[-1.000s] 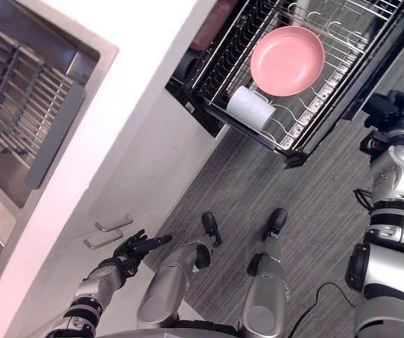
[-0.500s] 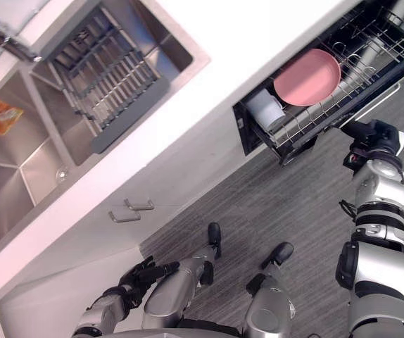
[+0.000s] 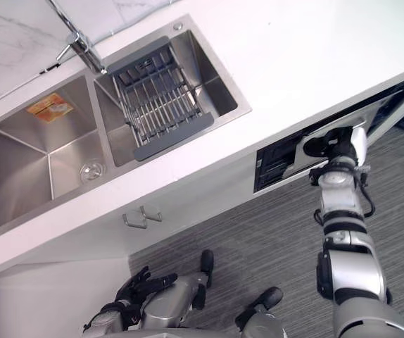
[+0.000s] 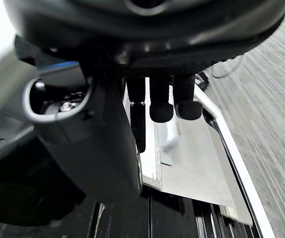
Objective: Walk over to the sink, pick up the cup, carry it to the dishwasher, place the cup inside the dishwasher, then close the dishwasher door
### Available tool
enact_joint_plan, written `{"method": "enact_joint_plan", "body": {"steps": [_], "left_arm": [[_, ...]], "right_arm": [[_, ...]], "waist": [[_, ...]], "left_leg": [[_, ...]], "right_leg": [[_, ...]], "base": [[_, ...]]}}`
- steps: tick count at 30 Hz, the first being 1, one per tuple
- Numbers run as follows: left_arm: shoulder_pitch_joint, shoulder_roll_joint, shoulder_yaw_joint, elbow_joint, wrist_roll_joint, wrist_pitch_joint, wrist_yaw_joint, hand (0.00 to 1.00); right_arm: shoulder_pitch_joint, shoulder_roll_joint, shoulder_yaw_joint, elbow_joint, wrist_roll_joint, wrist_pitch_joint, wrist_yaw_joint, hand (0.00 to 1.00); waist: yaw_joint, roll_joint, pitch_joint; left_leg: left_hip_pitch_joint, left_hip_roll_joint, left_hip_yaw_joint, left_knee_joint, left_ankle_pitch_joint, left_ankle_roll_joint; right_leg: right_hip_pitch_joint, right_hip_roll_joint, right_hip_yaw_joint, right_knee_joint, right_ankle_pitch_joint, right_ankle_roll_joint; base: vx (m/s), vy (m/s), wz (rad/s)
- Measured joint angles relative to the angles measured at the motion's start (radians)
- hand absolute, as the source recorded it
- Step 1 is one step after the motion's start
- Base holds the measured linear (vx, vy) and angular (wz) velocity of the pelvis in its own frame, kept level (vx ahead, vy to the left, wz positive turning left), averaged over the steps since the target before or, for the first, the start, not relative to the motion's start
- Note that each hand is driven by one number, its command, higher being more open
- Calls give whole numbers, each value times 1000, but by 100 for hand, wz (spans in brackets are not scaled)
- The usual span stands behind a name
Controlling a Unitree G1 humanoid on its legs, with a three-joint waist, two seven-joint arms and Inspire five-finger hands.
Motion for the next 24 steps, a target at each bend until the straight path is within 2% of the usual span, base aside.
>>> {"method": "enact_joint_plan", "body": {"steps": [1,4,6,10,12,13,15,16,17,18,19,20,21,22,23,24], "left_arm": [[3,6,11,8,-6,1,-6,100],[25,29,58,15,-42,19,-19,100],[35,29,85,20,-83,41,-18,100],[44,27,143,35,-148,49,-11,100],[38,27,180,65,-170,47,-4,100],[38,27,192,83,-171,44,-4,100],[35,25,197,118,-171,42,-7,100],[37,25,197,132,-166,30,-13,100],[42,26,198,134,-166,20,-17,100],[58,25,196,140,-167,1,-18,100],[59,23,192,144,-167,-3,-18,100],[48,34,161,142,-170,-17,-17,100],[43,37,154,142,-170,-19,-16,100],[13,56,146,144,-173,-24,-2,100],[-15,63,151,160,-175,-25,8,100],[-33,60,156,171,-176,-23,16,100]], "right_arm": [[47,20,-5,-12,-3,-32,-3,100],[244,125,-22,-55,-12,-118,-9,100],[349,193,-48,-51,-7,-149,2,100],[511,283,-125,76,-1,-213,108,100],[574,317,-162,148,0,-224,123,100],[621,339,-193,185,0,-230,122,100],[682,366,-256,221,3,-232,116,100],[725,381,-288,229,11,-228,116,100],[749,388,-303,232,13,-221,119,100],[764,392,-312,244,15,-211,128,100],[768,392,-316,245,19,-206,133,100],[767,401,-317,261,48,-194,141,100],[767,406,-317,264,53,-194,142,100],[768,437,-317,268,101,-192,157,100],[769,454,-317,268,135,-192,165,100],[768,460,-317,264,144,-192,170,100]], "waist": [[-5,-10,-4],[-25,-71,-46],[-32,-91,-64],[-48,-98,-85],[-61,-99,-103],[-68,-108,-116],[-93,-110,-130],[-107,-126,-142],[-109,-143,-150],[-109,-162,-164],[-117,-160,-167],[-150,-146,-174],[-155,-133,-176],[-173,-140,-178],[-177,-142,-178],[-176,-142,-178]], "left_leg": [[13,7,14,1,-8,-7],[23,21,62,4,-29,-15],[24,24,74,9,-41,-9],[25,25,93,25,-61,-1],[28,18,87,11,-60,-2],[43,5,81,-17,-56,-1],[76,-29,55,-49,-68,9],[88,-48,55,-36,-85,15],[94,-59,55,-26,-93,24],[113,-75,48,-27,-116,40],[120,-75,35,-28,-120,46],[127,-53,-26,-22,-124,52],[127,-45,-40,-22,-125,54],[125,-15,-109,-25,-123,57],[137,0,-151,-29,-128,52],[149,7,-163,-28,-136,51]], "right_leg": [[11,4,3,0,0,0],[13,10,18,-1,-12,5],[11,9,30,-1,-18,1],[8,5,49,-4,-18,1],[7,2,46,-1,-21,5],[8,-7,44,6,-28,13],[0,-62,28,107,-92,42],[-11,-117,24,209,-147,64],[-13,-152,31,271,-169,80],[-34,-189,96,371,-176,73],[-53,-197,155,426,-167,58],[-121,-155,346,534,-161,4],[-126,-136,380,524,-177,5],[-144,-18,523,465,-248,-15],[-160,43,568,430,-263,-25],[-174,58,579,426,-264,-23]], "base": [[-85,35,-15],[-56,35,-13],[-25,42,-20],[8,45,-13],[60,33,3],[122,90,12],[156,138,29],[196,155,31],[270,164,19],[238,127,11],[231,145,58],[173,102,72],[208,30,126],[214,-75,116],[212,-86,119],[282,-90,69]]}}
